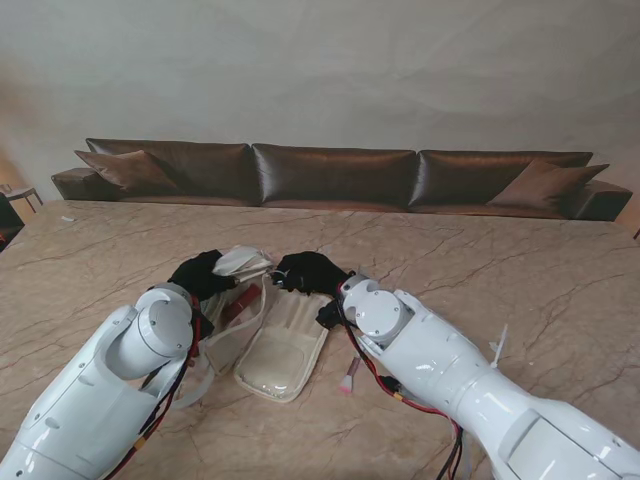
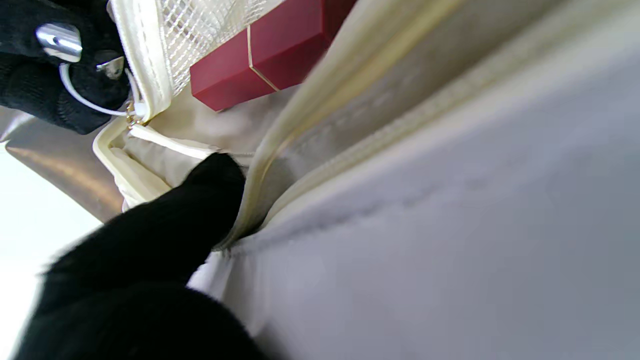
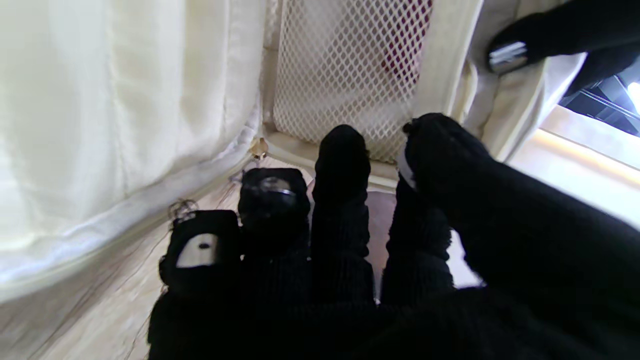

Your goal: Pack the cosmetics bag

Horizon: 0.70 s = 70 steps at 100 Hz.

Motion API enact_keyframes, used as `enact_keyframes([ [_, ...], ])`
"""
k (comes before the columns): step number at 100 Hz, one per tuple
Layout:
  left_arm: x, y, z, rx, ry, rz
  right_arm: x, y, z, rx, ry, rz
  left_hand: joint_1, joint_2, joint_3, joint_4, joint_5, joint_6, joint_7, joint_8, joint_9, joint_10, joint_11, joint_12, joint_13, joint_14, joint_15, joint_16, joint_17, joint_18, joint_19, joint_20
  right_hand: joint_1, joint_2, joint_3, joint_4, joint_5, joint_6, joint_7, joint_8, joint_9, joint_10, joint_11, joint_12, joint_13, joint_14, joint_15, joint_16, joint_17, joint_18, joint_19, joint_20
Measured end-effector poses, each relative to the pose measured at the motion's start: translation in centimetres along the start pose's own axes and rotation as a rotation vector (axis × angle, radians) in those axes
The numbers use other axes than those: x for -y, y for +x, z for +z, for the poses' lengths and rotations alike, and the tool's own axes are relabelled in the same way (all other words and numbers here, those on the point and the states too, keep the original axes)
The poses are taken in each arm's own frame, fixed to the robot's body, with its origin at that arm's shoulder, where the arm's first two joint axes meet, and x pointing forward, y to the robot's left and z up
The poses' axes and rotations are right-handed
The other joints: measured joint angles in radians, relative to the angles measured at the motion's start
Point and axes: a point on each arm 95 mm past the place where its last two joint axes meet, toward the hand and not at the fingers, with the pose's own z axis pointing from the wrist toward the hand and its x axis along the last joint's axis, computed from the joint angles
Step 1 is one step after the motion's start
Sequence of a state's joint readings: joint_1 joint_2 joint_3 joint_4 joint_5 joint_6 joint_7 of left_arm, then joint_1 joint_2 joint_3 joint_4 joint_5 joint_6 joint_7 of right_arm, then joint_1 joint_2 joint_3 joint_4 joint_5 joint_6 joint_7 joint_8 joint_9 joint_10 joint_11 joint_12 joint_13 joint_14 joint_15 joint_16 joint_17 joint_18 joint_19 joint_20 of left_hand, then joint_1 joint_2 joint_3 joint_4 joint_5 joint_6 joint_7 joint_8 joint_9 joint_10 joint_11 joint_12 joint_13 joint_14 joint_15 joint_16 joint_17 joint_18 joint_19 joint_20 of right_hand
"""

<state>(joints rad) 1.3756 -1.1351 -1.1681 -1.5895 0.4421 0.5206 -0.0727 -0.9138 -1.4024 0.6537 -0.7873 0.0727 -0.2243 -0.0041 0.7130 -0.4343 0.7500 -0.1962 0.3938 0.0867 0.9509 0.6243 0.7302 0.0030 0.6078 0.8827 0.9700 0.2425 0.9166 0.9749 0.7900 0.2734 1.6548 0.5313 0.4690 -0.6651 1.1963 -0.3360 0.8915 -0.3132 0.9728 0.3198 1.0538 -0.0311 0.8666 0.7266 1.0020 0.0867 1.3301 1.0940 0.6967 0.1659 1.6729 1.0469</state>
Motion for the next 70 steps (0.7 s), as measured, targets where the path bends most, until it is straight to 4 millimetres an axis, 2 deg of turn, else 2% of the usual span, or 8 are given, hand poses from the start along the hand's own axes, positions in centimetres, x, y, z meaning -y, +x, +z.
enact_keyframes([
  [4,0.0,0.0,0.0,-0.008,-0.004,0.002,0.0,-0.2,0.0,0.005,-0.001,-0.003,-0.062,0.0,0.031,0.0,0.0,0.0,-0.023,0.002,-0.031,-0.001,0.022,-0.079,-0.033,0.006,-0.037,-0.021,-0.05,0.016,-0.053,0.013,0.0,0.008,-0.004,0.0,0.0,0.004,-0.001,0.0,0.01,0.005,-0.003,-0.028,0.002,0.006,0.0,-0.007,0.002,0.007,0.0,0.0],
  [7,0.1,0.0,-0.1,-0.015,-0.008,0.006,0.0,-0.3,0.1,0.008,-0.004,-0.005,-0.104,0.0,0.043,0.023,0.0,0.0,-0.046,0.002,-0.05,-0.002,0.023,-0.129,-0.051,0.01,-0.061,-0.036,-0.089,0.026,-0.092,0.021,0.0,0.009,-0.004,0.0,0.0,0.004,-0.001,0.0,0.019,0.006,-0.012,-0.041,0.007,0.011,-0.005,-0.008,0.004,0.012,0.0,0.0],
  [14,0.1,0.0,-0.1,-0.026,-0.017,0.018,0.1,-0.5,0.2,0.014,-0.009,-0.008,-0.187,0.017,0.057,0.101,-0.008,0.002,-0.124,-0.001,-0.099,-0.001,0.014,-0.194,-0.124,0.019,-0.14,-0.079,-0.204,0.048,-0.194,0.04,0.0,0.022,-0.006,0.0,-0.003,0.006,-0.001,0.007,0.02,0.01,-0.022,-0.07,0.01,0.011,-0.02,-0.025,0.007,0.017,0.0,0.0],
  [18,0.2,0.0,-0.1,-0.033,-0.017,0.029,0.2,-0.6,0.2,0.017,-0.012,-0.005,-0.216,0.026,0.057,0.118,-0.017,0.013,-0.174,-0.027,-0.134,0.002,-0.012,-0.231,-0.163,0.02,-0.185,-0.106,-0.269,0.058,-0.255,0.06,0.0,0.035,-0.013,0.0,-0.016,0.007,-0.001,0.036,0.02,0.011,-0.03,-0.084,0.01,0.012,-0.036,-0.028,0.007,0.018,0.0,0.009],
  [27,0.4,0.1,-0.1,-0.06,-0.009,0.079,0.5,-0.7,0.3,0.016,-0.015,0.013,-0.27,0.05,0.026,0.12,-0.057,0.028,-0.305,-0.134,-0.215,0.004,-0.097,-0.317,-0.254,0.021,-0.292,-0.176,-0.407,0.069,-0.376,0.079,0.001,0.059,-0.022,0.0,-0.029,0.016,-0.015,0.106,0.015,0.011,-0.035,-0.096,0.009,0.012,-0.059,-0.029,-0.004,0.018,0.0,0.021],
  [36,0.8,0.2,-0.1,-0.074,0.017,0.141,0.6,-0.6,0.4,0.01,-0.012,0.031,-0.272,0.06,-0.005,0.121,-0.081,0.032,-0.391,-0.237,-0.287,0.019,-0.182,-0.405,-0.329,0.021,-0.388,-0.251,-0.5,0.081,-0.47,0.09,0.004,0.095,-0.046,0.0,-0.055,0.017,-0.017,0.156,-0.009,0.011,-0.043,-0.096,-0.017,0.013,-0.067,-0.028,-0.032,0.016,0.0,0.027],
  [47,1.2,0.7,0.0,-0.094,0.045,0.181,0.8,-0.6,0.4,0.0,0.0,0.041,-0.273,0.06,-0.036,0.124,-0.111,0.025,-0.456,-0.285,-0.346,0.029,-0.225,-0.478,-0.401,0.021,-0.485,-0.319,-0.563,0.088,-0.543,0.099,0.004,0.117,-0.058,0.0,-0.066,0.018,-0.028,0.194,-0.021,0.011,-0.043,-0.093,-0.03,0.016,-0.067,-0.016,-0.051,0.015,0.001,0.043],
  [70,1.9,2.4,0.6,-0.15,0.036,0.284,0.9,-0.6,0.5,-0.009,0.022,0.027,-0.273,0.06,-0.127,0.126,-0.135,-0.052,-0.586,-0.375,-0.469,0.039,-0.317,-0.57,-0.58,0.021,-0.661,-0.471,-0.686,0.106,-0.737,0.099,0.003,0.121,-0.06,0.0,-0.066,0.018,-0.034,0.205,-0.021,0.011,-0.043,-0.086,-0.03,0.017,-0.067,-0.012,-0.055,0.015,0.001,0.047],
])
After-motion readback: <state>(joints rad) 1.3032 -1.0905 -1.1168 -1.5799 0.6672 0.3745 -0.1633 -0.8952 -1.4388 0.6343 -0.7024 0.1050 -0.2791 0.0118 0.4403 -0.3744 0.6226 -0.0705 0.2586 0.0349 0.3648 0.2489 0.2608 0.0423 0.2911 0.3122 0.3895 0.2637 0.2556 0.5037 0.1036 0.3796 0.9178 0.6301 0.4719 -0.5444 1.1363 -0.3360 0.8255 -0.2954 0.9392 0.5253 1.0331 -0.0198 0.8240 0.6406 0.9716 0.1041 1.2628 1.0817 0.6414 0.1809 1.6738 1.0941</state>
